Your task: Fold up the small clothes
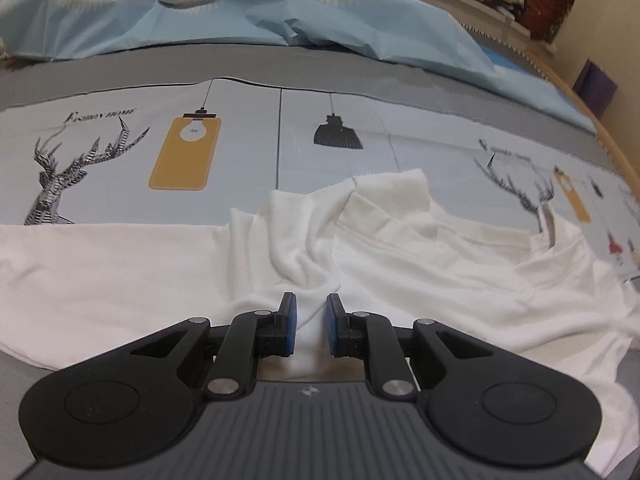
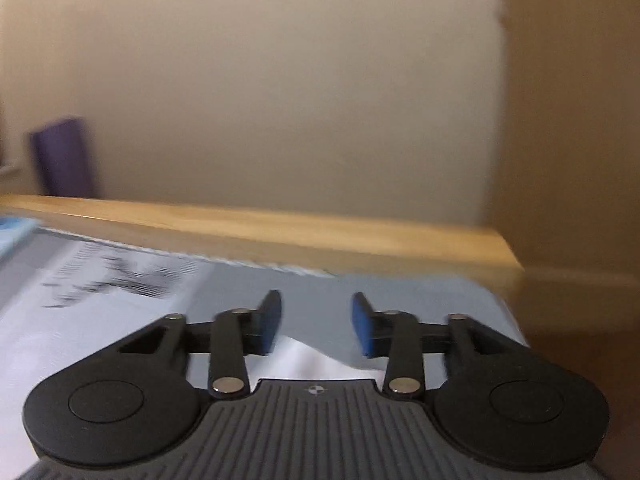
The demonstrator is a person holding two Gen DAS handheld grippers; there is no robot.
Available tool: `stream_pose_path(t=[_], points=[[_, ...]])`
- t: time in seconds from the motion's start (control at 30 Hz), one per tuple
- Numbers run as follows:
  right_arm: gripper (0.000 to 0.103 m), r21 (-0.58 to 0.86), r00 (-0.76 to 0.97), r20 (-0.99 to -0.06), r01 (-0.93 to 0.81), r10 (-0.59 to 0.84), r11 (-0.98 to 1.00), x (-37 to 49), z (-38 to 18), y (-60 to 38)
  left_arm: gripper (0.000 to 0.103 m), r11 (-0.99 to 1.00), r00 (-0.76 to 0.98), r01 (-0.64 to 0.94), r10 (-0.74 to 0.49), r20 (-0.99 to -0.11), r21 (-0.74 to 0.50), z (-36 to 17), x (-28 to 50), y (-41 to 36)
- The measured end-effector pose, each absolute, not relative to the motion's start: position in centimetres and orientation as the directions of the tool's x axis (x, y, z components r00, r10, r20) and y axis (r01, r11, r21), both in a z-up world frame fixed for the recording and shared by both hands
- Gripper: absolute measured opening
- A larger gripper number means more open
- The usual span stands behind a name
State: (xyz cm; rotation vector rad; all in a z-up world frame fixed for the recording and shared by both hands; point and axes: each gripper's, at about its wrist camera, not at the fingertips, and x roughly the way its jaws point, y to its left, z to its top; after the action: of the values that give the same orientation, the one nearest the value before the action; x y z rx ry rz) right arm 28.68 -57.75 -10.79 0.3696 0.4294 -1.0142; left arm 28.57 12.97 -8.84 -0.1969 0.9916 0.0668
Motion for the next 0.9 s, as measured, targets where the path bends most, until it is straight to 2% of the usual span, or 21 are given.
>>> stream_pose_path(t=[0.07, 0.17, 0.27, 0.37, 0.43, 0.5, 0.57, 0.63, 0.67, 0.7, 0.73, 0.77, 0.8, 0.9], points=[[0.045, 0.168, 0.609, -0.516, 0.762, -0.603, 0.626, 30.1, -10.5, -54.7, 0.017, 0.976, 0.556, -0.146, -0.053, -0.829, -0.160, -8.9, 28.7, 12.9], [0.043, 0.314, 0.795, -0.572, 0.438, -0.200, 0.842, 33.3, -11.4, -48.3, 0.017, 0.972, 0.574, -0.142, -0.073, -0.816, -0.187, -9.1, 29.1, 12.7], [0.043, 0.394, 0.775, -0.616, 0.147, 0.142, 0.907, 36.1, -12.5, -41.3, 0.020, 0.970, 0.595, -0.122, -0.096, -0.798, -0.208, -9.6, 29.9, 12.4], [0.043, 0.404, 0.667, -0.664, -0.059, 0.337, 0.913, 37.1, -13.8, -34.4, 0.020, 0.973, 0.608, -0.106, -0.099, -0.788, -0.204, -10.4, 31.0, 12.1], [0.044, 0.362, 0.601, -0.716, -0.116, 0.355, 0.925, 37.5, -15.0, -31.2, 0.021, 0.972, 0.620, -0.095, -0.110, -0.777, -0.213, -10.7, 31.6, 11.9], [0.045, 0.319, 0.564, -0.760, -0.109, 0.323, 0.941, 37.6, -16.1, -29.0, 0.028, 0.973, 0.629, -0.077, -0.122, -0.768, -0.218, -11.0, 32.1, 11.6], [0.047, 0.258, 0.592, -0.756, -0.122, 0.279, 0.958, 37.6, -16.3, -27.9, 0.035, 0.980, 0.626, -0.067, -0.106, -0.773, -0.189, -11.5, 32.6, 11.3], [0.048, 0.223, 0.599, -0.759, -0.130, 0.256, 0.966, 38.0, -15.9, -27.0, 0.037, 0.987, 0.603, -0.077, -0.064, -0.795, -0.138, -12.3, 33.2, 11.2], [0.046, 0.223, 0.601, -0.761, -0.115, 0.246, 0.968, 38.3, -16.1, -26.7, 0.037, 0.989, 0.593, -0.083, -0.051, -0.804, -0.124, -12.8, 33.4, 11.2], [0.038, 0.213, 0.603, -0.765, -0.097, 0.228, 0.972, 38.2, -16.1, -26.4, 0.036, 0.990, 0.584, -0.084, -0.046, -0.810, -0.117, -13.2, 33.6, 11.2], [0.024, 0.199, 0.609, -0.766, -0.078, 0.205, 0.977, 38.4, -16.2, -26.4, 0.035, 0.990, 0.577, -0.078, -0.049, -0.816, -0.115, -13.6, 33.7, 11.3], [0.018, 0.204, 0.612, -0.765, -0.061, 0.198, 0.977, 38.7, -16.2, -26.6, 0.021, 0.992, 0.573, -0.066, -0.049, -0.818, -0.106, -13.9, 33.8, 11.3], [0.014, 0.233, 0.612, -0.762, -0.046, 0.212, 0.971, 39.2, -16.4, -26.8, 0.003, 0.995, 0.577, -0.041, -0.049, -0.815, -0.089, -14.0, 33.8, 11.1], [0.010, 0.253, 0.653, -0.730, -0.015, 0.201, 0.967, 39.1, -15.2, -27.3, 0.003, 0.997, 0.587, -0.006, -0.057, -0.808, -0.075, -13.3, 34.0, 11.2]])
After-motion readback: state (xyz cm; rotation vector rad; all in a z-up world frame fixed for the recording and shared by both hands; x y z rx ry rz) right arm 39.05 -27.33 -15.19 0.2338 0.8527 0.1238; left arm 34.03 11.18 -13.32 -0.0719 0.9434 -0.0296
